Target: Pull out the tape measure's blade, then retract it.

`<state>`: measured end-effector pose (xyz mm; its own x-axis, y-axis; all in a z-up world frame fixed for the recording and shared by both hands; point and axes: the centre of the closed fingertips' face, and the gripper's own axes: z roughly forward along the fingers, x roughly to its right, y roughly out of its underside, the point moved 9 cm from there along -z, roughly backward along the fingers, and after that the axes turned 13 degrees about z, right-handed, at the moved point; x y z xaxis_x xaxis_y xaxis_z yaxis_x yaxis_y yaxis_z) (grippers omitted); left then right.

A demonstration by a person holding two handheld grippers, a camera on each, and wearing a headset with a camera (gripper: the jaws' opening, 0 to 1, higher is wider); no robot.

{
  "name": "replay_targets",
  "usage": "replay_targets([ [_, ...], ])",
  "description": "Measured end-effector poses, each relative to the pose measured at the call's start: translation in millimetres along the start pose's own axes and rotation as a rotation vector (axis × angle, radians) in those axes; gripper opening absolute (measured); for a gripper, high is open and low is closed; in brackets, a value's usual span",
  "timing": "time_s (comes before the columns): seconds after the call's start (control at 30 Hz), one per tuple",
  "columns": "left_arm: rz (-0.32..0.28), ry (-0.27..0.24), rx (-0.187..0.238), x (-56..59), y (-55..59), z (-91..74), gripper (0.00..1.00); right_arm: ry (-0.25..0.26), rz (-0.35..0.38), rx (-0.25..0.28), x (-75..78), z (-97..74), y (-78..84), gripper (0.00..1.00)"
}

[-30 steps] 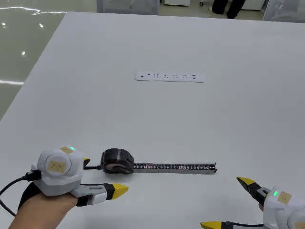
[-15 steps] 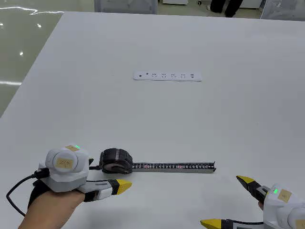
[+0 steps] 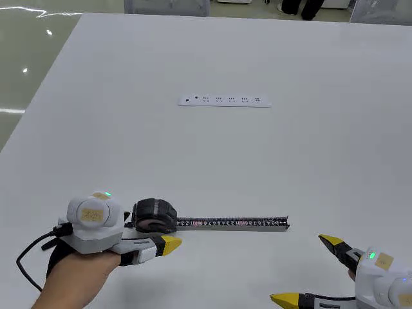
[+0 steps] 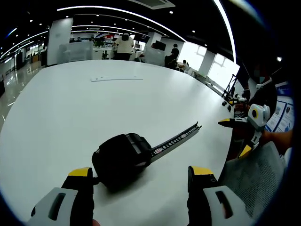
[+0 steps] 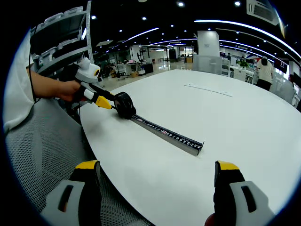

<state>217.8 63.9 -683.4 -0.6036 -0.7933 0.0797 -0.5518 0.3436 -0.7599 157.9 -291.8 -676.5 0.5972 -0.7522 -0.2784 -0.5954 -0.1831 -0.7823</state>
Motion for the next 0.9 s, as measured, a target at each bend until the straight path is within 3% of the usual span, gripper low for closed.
replay_targets([
  [0.53,-0.031,-0.025,0.003,0.0,2.1,6.8,0.78,0.0,0.002,0.0,0.2,1.3,-0.1,0.97],
  [0.9,-0.109,-0.074,0.018,0.1,2.7,15.3,0.77,-0.007,-0.005,-0.006,3.3,5.2,-4.7,0.94],
])
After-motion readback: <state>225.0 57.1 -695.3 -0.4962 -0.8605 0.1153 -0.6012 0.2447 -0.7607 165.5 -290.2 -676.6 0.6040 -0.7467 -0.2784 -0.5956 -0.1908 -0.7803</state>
